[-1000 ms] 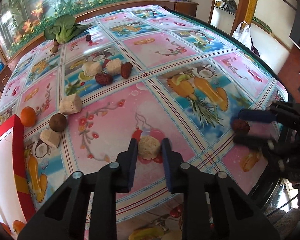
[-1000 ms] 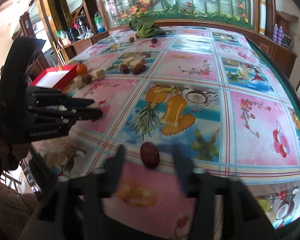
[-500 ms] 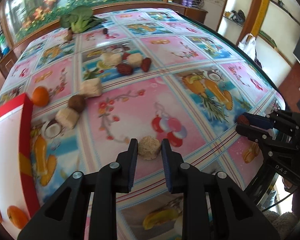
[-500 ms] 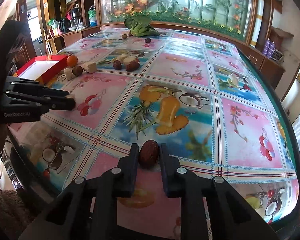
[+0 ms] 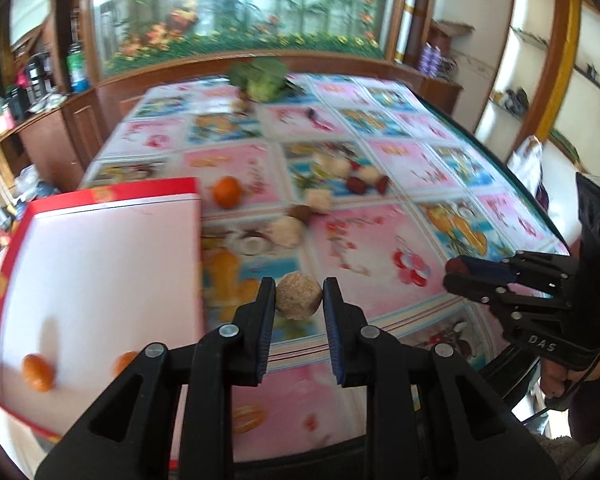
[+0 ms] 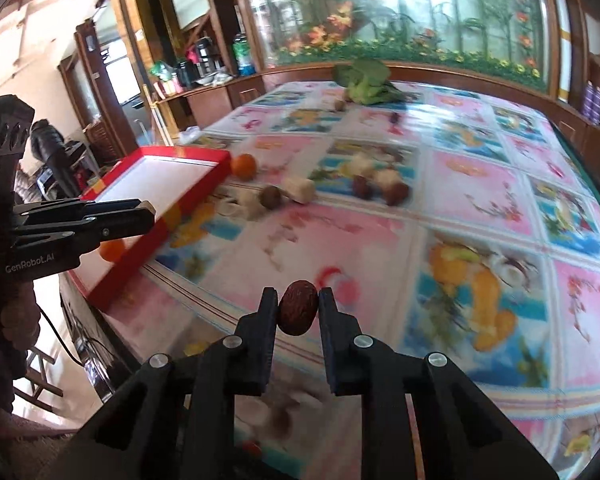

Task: Organize fruits
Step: 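Carry the date and beige cube over the white tray and open both tools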

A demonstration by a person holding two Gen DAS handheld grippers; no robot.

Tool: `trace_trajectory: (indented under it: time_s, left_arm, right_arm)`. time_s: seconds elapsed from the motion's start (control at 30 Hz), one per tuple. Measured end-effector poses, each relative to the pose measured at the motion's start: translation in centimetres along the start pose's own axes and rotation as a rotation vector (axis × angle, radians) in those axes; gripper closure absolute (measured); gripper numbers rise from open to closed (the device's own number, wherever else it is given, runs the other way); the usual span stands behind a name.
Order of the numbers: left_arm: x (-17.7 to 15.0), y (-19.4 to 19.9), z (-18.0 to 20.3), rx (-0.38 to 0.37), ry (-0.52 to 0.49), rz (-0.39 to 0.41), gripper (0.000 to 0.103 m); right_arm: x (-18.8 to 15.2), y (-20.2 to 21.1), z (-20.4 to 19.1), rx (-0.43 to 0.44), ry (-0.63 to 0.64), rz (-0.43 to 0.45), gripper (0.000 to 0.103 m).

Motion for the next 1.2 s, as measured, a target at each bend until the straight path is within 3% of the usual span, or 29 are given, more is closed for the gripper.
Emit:
trace_trajectory:
  time_s: [0.33, 0.63, 0.87, 1.13, 1.2]
  left_arm:
    - [-1.3, 3.0, -8.2, 0.135, 0.148, 0.06, 0.077]
    - [-2.9, 3.4, -12.1, 0.237, 0.205, 0.051, 0.077]
    - [-3.9, 3.1, -14.1, 0.305, 0.221, 0.023, 0.077]
    - [-4.7, 2.2, -14.6, 0.318, 0.231, -0.016, 0.077]
    - [-4.7, 1.9, -14.5, 0.319, 0.233, -0.025, 0.077]
  right_arm:
    - [4.5, -5.3, -8.5, 0.172, 0.039, -0.022, 0.084]
    - [6.4, -9.4, -14.4, 0.277, 0.054, -0.061, 0.084]
    - [6.4, -11.7, -16.8, 0.274, 0.07, -0.109, 0.084]
    - [5.3, -13.0, -16.4, 0.25, 0.045, -0.178, 0.082]
    - [5.2, -12.9, -16.5, 0.252, 0.051, -0.187, 0.07]
Point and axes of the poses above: each gripper's, at about its wrist camera, not at the fingertips, and y roughly against the way its jaws point, z to its right, x to its top, the point moved 2 cm from there along -y, roughly the way its jaws point, and after that the axes turned 3 degrees about z, right-handed, at the moved point
